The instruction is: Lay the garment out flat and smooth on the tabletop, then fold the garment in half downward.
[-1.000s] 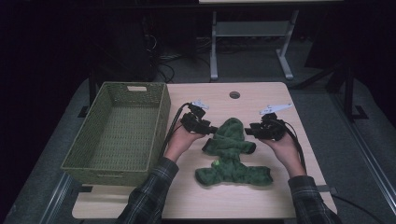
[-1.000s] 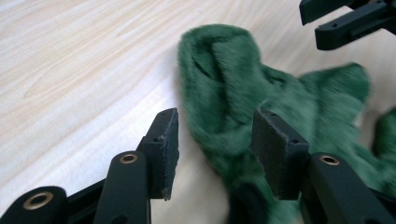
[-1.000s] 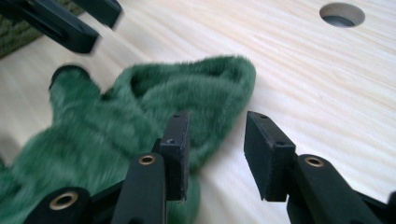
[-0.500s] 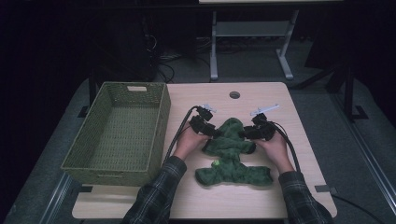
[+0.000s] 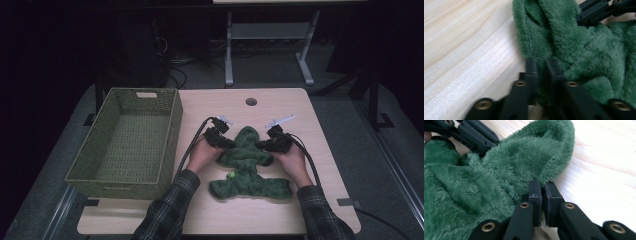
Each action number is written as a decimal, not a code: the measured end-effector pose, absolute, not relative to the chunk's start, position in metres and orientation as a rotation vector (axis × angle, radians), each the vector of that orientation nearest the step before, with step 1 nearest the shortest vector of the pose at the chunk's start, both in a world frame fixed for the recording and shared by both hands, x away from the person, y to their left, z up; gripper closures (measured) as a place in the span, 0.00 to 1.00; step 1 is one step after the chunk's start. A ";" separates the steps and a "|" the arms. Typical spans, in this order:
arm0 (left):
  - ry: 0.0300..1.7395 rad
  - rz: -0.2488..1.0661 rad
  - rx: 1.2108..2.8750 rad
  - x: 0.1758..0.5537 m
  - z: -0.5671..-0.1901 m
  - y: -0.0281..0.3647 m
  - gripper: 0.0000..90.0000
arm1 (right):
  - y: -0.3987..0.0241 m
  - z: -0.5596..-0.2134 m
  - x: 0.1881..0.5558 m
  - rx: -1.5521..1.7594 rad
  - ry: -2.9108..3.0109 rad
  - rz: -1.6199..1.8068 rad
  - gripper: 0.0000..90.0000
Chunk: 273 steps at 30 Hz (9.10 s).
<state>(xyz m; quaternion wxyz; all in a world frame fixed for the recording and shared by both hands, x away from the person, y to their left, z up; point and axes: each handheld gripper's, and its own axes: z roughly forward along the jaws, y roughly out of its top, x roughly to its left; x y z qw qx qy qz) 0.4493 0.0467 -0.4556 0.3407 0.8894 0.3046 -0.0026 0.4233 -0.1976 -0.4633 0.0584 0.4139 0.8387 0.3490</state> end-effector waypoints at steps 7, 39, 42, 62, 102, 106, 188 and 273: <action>0.793 0.044 2.268 0.446 -0.442 0.053 0.99 | -0.202 -0.447 0.417 1.207 2.486 1.044 0.96; 0.893 0.285 2.210 0.463 -0.467 0.059 1.00 | -0.232 -0.462 0.437 1.395 2.423 0.905 0.97; 0.893 0.281 2.202 0.464 -0.469 0.057 0.99 | -0.232 -0.463 0.441 1.404 2.388 0.896 0.97; 0.813 0.225 2.162 0.436 -0.413 0.077 0.48 | -0.250 -0.416 0.414 1.339 2.312 1.056 0.64; 0.768 0.294 2.246 0.290 -0.446 0.121 0.14 | -0.172 -0.396 0.327 0.969 2.515 1.245 0.68; 0.777 0.279 2.284 0.281 -0.456 0.122 0.14 | -0.155 -0.396 0.323 0.909 2.547 1.269 0.70; 0.705 0.303 2.250 0.272 -0.478 0.126 0.14 | -0.196 -0.418 0.299 1.042 2.397 1.317 0.93; 0.685 0.284 2.257 0.274 -0.478 0.124 0.14 | -0.278 -0.457 0.250 1.111 2.519 1.167 0.95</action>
